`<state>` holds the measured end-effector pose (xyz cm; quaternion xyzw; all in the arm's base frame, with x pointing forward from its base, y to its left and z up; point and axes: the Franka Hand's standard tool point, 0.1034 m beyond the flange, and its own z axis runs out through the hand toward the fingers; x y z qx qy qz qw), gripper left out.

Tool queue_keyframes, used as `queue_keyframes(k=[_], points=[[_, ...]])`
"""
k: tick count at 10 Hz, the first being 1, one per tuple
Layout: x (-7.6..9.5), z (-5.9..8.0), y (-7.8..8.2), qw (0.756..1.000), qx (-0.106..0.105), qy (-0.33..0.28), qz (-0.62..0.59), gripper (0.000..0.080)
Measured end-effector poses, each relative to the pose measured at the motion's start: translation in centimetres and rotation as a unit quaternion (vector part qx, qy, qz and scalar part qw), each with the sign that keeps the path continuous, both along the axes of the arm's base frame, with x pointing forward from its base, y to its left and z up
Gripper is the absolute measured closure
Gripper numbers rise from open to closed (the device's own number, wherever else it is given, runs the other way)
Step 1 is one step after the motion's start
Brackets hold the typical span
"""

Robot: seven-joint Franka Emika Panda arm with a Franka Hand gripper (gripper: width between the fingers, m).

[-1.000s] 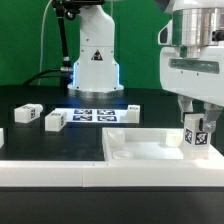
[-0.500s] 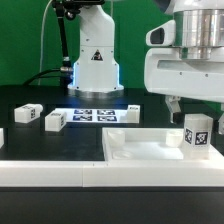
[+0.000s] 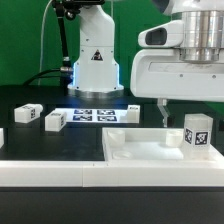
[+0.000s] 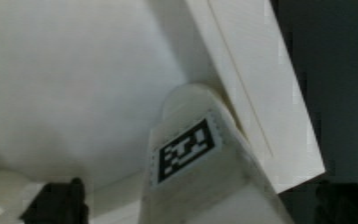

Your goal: Assemble one leg

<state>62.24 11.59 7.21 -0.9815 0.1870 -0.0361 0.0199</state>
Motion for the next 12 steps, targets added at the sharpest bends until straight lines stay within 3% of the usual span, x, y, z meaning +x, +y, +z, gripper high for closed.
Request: queue_keyframes(k=[7, 9, 10, 11, 12], points=[[0.38, 0.35, 0.64, 0.986, -0.016, -0.008, 0.168, 0.0150], [0.38, 0.35, 0.61, 0.986, -0.016, -0.008, 0.167, 0.0414], [0.38, 0.35, 0.54, 0.986, -0.016, -0.008, 0.165, 0.0414], [0.39, 0.34, 0.51, 0.988, -0.015, -0.008, 0.152, 0.0508], [0.39, 0.34, 0.50, 0.988, -0.015, -0.008, 0.152, 0.0508]])
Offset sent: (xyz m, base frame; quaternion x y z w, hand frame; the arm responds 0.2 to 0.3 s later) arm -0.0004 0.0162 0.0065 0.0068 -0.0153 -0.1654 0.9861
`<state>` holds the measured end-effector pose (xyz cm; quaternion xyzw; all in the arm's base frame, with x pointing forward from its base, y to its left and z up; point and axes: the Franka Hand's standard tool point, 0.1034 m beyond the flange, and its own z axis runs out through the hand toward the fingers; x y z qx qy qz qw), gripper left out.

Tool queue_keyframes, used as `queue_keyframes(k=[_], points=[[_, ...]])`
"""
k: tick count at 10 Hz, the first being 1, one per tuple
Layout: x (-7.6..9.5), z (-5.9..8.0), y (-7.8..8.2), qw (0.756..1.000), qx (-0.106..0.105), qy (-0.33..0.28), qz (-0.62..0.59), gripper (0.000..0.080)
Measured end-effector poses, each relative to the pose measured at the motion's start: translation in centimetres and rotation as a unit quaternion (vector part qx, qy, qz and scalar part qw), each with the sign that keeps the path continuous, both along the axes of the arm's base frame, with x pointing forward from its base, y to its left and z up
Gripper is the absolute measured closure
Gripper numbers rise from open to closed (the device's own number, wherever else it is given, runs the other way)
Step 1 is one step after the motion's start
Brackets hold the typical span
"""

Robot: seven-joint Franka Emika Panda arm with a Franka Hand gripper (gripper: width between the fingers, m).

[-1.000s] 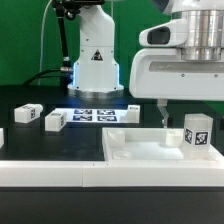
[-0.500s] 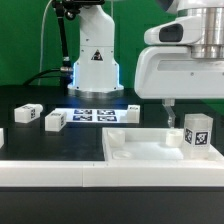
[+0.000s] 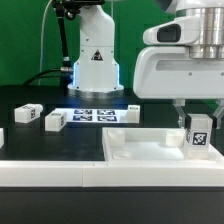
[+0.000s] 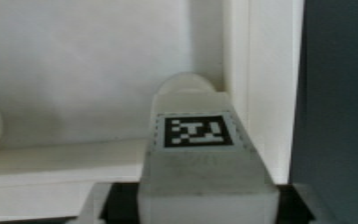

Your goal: Assemble one leg

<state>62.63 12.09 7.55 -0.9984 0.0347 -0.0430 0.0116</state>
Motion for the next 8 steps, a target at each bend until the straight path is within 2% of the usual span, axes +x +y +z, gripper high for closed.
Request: queue_keyframes(k=[1, 3, 5, 8], points=[[0.0, 0.0, -0.1, 1.000, 0.002, 0.000, -0.014, 0.0508], [0.0, 0.0, -0.6, 0.992, 0.009, 0.006, -0.122, 0.0508], [-0.2, 0.0, -1.2, 0.978, 0.013, -0.003, -0.210, 0.0508], [-0.5, 0.0, -2.3, 0.960, 0.008, -0.010, -0.279, 0.0500]])
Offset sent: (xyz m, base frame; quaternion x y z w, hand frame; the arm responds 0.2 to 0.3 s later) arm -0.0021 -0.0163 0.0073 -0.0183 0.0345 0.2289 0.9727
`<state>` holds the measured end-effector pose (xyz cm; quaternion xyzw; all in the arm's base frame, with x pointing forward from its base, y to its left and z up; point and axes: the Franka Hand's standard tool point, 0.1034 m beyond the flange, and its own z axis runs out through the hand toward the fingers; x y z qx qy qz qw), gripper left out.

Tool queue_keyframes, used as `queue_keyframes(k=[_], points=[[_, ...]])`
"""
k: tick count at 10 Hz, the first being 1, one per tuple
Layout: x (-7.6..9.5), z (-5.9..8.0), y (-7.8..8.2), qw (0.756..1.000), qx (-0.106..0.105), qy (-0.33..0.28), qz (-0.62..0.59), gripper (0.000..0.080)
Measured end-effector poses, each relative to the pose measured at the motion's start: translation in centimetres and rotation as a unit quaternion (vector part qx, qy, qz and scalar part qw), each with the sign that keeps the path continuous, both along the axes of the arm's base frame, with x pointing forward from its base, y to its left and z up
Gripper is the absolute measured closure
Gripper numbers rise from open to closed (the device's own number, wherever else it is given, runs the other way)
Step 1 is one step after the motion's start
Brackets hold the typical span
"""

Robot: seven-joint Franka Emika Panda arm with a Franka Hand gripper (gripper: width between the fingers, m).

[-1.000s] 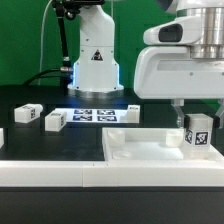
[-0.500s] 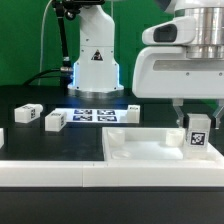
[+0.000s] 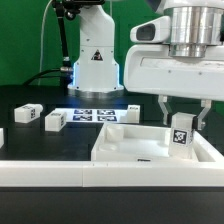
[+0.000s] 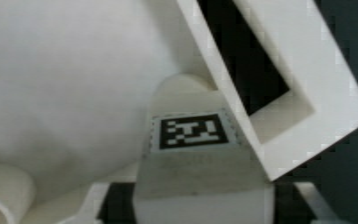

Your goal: Assemble one leg

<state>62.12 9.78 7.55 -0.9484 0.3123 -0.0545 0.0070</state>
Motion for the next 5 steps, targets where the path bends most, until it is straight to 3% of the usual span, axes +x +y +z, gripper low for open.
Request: queue_keyframes(k=[1, 2, 3, 4, 5], points=[[-0.01, -0.03, 0.10, 1.000, 0.001, 0.000, -0.001, 0.0388], [-0.02, -0.03, 0.14, 1.000, 0.001, 0.000, 0.000, 0.0388], [-0.02, -0.04, 0.13, 1.000, 0.001, 0.000, 0.000, 0.0254], [-0.02, -0.05, 0.13, 1.000, 0.001, 0.000, 0.000, 0.0171], [-0.02, -0.05, 0.13, 1.000, 0.001, 0.000, 0.000, 0.0156]])
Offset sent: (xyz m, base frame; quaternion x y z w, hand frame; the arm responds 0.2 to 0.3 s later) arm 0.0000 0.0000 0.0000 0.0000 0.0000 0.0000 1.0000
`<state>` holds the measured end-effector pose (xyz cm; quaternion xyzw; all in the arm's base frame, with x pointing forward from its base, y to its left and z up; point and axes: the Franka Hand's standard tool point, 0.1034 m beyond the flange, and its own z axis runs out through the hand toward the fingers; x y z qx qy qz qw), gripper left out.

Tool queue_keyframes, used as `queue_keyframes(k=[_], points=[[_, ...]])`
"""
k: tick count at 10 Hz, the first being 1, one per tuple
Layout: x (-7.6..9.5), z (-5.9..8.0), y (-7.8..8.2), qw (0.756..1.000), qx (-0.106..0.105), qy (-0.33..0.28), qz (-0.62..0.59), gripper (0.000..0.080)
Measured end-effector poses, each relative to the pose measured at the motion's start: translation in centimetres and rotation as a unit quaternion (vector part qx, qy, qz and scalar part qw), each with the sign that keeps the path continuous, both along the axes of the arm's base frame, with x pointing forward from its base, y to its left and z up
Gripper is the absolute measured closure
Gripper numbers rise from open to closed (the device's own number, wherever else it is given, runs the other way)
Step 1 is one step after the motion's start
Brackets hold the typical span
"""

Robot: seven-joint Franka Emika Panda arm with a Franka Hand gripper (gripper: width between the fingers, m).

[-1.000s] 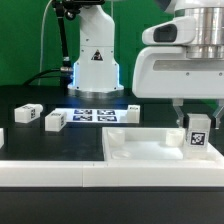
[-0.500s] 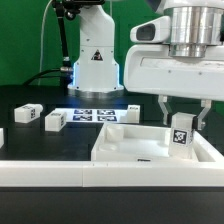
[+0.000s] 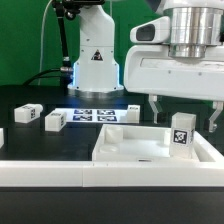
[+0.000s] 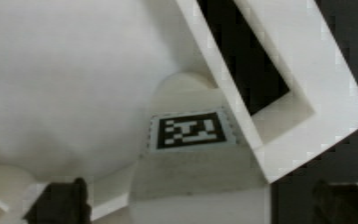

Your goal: Assemble one leg

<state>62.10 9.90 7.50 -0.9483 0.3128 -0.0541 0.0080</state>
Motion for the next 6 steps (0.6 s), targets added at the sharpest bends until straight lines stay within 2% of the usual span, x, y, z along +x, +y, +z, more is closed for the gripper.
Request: queue_keyframes(k=[6], points=[[0.00, 0.00, 0.00, 1.000, 0.000, 0.000, 0.000, 0.0150]])
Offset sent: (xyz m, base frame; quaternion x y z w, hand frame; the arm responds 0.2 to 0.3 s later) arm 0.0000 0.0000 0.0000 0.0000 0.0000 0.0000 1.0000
